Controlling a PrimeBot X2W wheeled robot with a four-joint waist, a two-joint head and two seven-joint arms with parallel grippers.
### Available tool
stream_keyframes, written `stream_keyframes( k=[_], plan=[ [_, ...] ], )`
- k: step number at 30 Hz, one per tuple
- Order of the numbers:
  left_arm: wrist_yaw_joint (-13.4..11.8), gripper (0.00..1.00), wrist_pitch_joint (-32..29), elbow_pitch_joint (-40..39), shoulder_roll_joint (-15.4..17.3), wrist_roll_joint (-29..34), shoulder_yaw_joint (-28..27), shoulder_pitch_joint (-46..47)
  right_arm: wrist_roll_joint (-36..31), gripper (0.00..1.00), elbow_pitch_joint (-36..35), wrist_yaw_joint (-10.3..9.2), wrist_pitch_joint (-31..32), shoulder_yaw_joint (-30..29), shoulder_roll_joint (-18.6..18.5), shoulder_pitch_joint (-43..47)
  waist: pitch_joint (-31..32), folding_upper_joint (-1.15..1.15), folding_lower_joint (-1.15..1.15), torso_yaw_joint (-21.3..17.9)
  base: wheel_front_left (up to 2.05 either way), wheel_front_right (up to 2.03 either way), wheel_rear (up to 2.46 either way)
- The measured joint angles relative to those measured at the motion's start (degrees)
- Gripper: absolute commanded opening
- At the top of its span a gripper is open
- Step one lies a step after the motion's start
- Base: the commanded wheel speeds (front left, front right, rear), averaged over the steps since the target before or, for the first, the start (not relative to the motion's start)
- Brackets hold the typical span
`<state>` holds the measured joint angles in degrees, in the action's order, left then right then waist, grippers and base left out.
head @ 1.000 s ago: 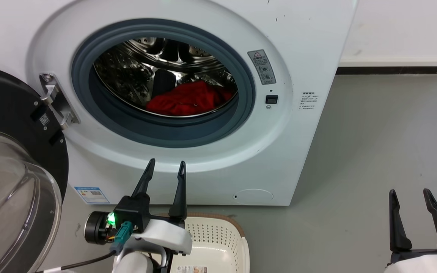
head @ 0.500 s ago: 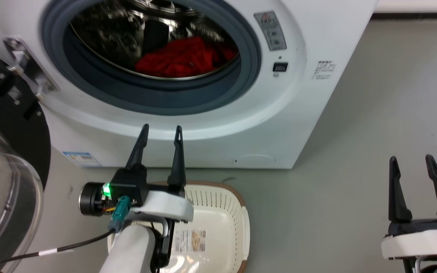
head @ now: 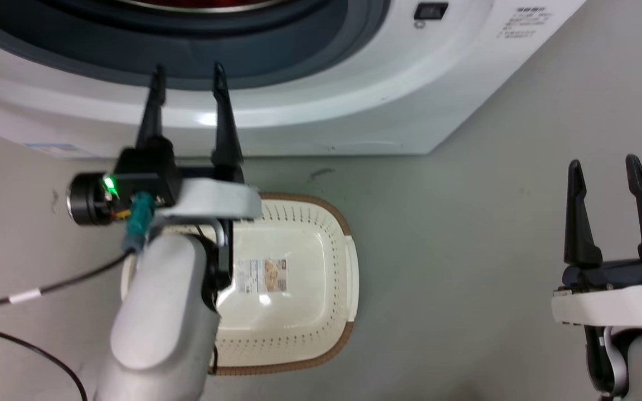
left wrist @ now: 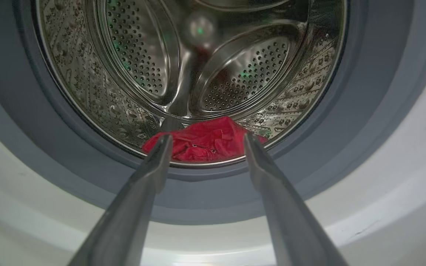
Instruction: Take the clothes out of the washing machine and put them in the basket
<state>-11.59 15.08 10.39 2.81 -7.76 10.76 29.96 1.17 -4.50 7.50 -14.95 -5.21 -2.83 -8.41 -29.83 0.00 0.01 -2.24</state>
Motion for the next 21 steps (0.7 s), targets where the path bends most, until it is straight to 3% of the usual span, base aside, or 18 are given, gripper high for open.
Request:
stream_keyframes(
  k=[12, 21],
  plan=[
    [4.04, 1.0, -0.01, 15.18, 2.38, 0.97, -5.01, 17.23, 2.48, 1.0, 1.13, 0.0, -0.08, 2.07, -0.09, -4.16, -8.19, 0.0, 0.0, -3.79, 0.0, 0.0, 0.0],
    [4.91, 1.0, -4.1, 30.92, 5.45, 1.37, -5.33, 34.35, 4.66, 1.0, 2.77, 0.01, -0.08, 4.42, -0.1, -5.74, -10.68, 0.0, 0.0, -7.25, 0.0, 0.0, 0.0]
  ],
)
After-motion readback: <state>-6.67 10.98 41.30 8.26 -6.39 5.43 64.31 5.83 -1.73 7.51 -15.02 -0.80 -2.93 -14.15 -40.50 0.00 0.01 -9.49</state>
